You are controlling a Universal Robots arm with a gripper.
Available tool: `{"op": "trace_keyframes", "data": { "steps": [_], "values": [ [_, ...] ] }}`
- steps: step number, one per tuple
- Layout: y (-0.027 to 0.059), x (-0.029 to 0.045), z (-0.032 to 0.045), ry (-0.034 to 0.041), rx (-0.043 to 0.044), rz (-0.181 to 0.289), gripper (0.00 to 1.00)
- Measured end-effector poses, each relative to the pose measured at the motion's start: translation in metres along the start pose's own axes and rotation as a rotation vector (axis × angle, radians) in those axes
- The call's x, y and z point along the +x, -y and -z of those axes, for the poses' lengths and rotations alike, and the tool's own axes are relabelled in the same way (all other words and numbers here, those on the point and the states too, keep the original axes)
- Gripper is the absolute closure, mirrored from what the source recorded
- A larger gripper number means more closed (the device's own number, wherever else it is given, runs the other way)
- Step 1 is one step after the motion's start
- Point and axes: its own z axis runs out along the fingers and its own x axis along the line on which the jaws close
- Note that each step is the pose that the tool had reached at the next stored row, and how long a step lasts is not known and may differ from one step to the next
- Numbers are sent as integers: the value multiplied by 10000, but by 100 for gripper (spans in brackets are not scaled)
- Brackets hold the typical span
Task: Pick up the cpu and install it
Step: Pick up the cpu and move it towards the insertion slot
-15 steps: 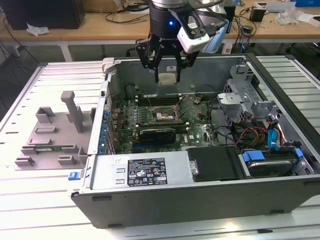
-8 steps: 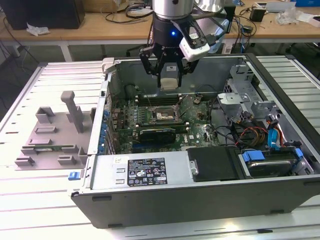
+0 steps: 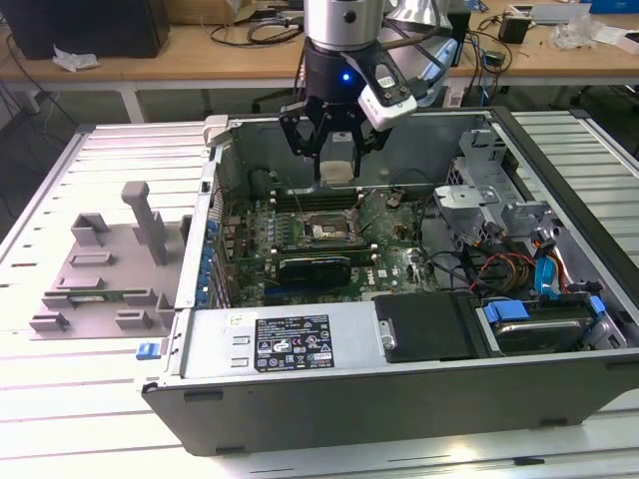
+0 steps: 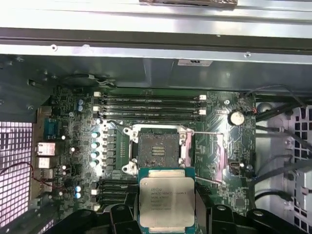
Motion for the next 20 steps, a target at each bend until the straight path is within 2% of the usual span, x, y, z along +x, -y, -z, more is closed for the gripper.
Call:
{"op": "trace_keyframes", "data": {
  "steps": [12,14,16,18,20],
  "values": [
    [-56,29,-275,14,22,-293,45],
    [-54,67,-345,17,24,-334,45],
    [-56,71,-425,20,24,-335,45],
    [-63,70,-445,30,26,-318,45],
    [-96,66,-497,33,27,-279,45]
  ]
}}
